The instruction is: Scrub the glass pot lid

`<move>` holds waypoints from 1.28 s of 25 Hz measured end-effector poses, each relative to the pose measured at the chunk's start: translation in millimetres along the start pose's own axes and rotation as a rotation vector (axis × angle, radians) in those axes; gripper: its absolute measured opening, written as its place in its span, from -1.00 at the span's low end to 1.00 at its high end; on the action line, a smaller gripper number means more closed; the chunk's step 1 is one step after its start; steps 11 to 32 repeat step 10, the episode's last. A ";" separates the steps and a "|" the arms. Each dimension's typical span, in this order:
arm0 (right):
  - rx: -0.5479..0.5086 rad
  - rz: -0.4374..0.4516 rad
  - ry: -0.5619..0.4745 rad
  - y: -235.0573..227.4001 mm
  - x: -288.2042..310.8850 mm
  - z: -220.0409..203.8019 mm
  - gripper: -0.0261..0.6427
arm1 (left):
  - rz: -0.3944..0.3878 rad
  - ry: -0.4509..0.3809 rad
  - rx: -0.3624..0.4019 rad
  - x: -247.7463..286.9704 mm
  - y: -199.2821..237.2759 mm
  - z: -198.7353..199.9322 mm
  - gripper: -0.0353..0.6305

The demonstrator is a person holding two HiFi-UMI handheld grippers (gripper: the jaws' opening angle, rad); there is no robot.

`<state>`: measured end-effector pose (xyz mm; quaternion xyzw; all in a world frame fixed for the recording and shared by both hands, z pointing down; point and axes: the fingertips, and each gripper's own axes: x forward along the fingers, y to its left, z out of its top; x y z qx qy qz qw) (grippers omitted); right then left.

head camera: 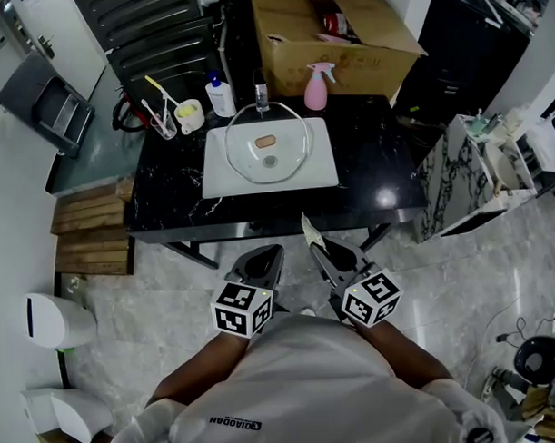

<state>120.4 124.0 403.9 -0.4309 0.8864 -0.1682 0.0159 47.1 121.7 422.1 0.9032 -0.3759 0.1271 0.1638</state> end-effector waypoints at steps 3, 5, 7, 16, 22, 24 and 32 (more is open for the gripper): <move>-0.007 -0.001 -0.001 1.1 -1.5 0.4 -0.66 | -0.003 0.001 0.005 -1.3 -2.4 -0.3 -0.85; -0.010 -0.002 -0.003 2.0 -2.3 0.5 -0.66 | -0.005 0.002 0.010 -2.5 -3.3 -1.0 -0.85; -0.010 -0.002 -0.004 2.4 -3.2 0.8 -0.66 | -0.002 0.000 0.011 -3.7 -3.2 -0.8 -0.85; -0.010 0.000 -0.004 2.7 -4.8 2.0 -0.66 | 0.003 -0.005 0.010 -4.8 -4.1 0.9 -0.85; -0.010 0.000 -0.004 2.7 -4.8 2.0 -0.66 | 0.003 -0.005 0.010 -4.8 -4.1 0.9 -0.85; -0.010 0.000 -0.004 2.7 -4.8 2.0 -0.66 | 0.003 -0.005 0.010 -4.8 -4.1 0.9 -0.85; -0.010 0.000 -0.004 2.7 -4.8 2.0 -0.66 | 0.003 -0.005 0.010 -4.8 -4.1 0.9 -0.85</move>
